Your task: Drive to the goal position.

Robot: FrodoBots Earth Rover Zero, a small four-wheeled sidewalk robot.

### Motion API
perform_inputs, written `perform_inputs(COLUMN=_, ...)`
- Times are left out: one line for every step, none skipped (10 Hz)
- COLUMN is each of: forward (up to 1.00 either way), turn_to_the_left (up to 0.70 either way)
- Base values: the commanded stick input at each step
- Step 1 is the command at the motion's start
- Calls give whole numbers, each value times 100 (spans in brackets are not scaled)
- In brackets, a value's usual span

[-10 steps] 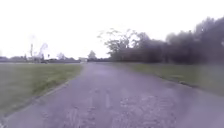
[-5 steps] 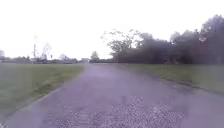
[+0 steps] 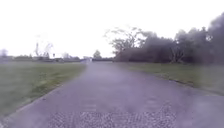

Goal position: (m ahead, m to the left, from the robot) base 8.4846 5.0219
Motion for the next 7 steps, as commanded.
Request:
perform_inputs(forward=85, turn_to_the_left=0)
perform_inputs(forward=85, turn_to_the_left=0)
perform_inputs(forward=85, turn_to_the_left=0)
perform_inputs(forward=85, turn_to_the_left=0)
perform_inputs(forward=85, turn_to_the_left=0)
perform_inputs(forward=85, turn_to_the_left=0)
perform_inputs(forward=85, turn_to_the_left=0)
